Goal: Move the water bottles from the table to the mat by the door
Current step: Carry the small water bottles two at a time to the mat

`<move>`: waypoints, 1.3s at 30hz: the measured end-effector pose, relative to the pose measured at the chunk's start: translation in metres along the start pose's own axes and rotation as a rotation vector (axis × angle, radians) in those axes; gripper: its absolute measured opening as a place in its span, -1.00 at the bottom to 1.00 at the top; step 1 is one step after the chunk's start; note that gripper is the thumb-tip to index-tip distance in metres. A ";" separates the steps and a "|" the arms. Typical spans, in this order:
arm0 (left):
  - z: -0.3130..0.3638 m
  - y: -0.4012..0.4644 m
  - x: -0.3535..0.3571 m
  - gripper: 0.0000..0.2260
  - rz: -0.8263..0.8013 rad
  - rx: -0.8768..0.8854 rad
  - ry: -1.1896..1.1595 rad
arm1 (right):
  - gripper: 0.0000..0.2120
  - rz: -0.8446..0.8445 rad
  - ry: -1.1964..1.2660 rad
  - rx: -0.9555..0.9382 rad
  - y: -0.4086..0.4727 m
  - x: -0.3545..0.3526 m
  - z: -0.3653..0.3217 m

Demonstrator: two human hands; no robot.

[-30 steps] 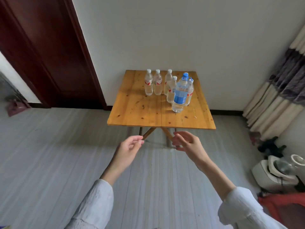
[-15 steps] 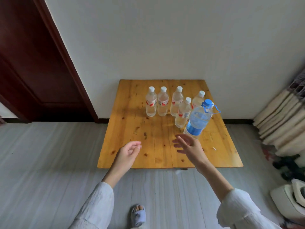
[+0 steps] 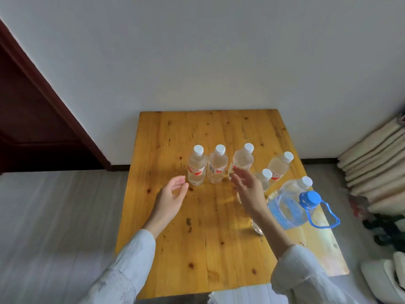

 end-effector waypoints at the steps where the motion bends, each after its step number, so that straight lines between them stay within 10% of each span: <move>1: 0.000 0.014 0.004 -0.68 0.013 -0.002 -0.006 | -0.76 0.031 -0.009 -0.017 0.016 0.003 0.001; 21: -0.018 0.144 0.047 -0.64 0.067 0.148 0.217 | -0.62 -0.036 -0.396 -0.146 0.127 0.054 0.036; 39: -0.026 -0.006 0.016 -0.73 -0.383 0.282 0.166 | -0.64 0.239 -0.248 0.084 -0.110 0.020 0.047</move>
Point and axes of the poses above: each hand's wrist, its own y-axis towards the middle knuckle, its own x-axis out of the palm, z = x × y, the point moved 3 cm from there along y, towards the middle knuckle, and after that the axes turned 4 degrees about -y, right-handed, at the moved point
